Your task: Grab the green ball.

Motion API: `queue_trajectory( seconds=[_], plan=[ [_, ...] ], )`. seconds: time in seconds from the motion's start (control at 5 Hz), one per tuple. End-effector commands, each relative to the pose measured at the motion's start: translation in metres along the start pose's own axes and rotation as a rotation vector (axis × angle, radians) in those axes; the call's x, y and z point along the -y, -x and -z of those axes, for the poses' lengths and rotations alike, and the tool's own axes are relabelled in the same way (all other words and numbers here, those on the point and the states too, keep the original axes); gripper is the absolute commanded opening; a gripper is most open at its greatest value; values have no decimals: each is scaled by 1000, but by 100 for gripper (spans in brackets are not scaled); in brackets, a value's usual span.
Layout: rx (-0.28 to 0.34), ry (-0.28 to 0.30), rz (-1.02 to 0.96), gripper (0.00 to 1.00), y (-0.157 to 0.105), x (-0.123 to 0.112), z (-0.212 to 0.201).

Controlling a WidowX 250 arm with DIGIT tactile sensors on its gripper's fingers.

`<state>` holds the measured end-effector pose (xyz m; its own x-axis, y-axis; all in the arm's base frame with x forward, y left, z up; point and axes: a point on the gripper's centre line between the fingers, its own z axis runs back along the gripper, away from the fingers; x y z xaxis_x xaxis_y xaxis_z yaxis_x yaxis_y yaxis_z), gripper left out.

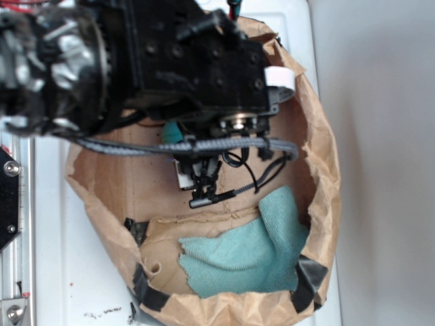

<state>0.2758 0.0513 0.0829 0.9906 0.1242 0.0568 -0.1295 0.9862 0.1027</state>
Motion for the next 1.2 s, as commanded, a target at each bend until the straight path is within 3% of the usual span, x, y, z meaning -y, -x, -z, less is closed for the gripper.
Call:
queue_trajectory(
  seconds=[0.0,0.6,1.0],
  plan=[
    [51,-13,4,100,-8,-2,-11],
    [51,-13,4,100,-8,-2,-11],
    [88,66,72,100,6,-6,-7]
  ],
)
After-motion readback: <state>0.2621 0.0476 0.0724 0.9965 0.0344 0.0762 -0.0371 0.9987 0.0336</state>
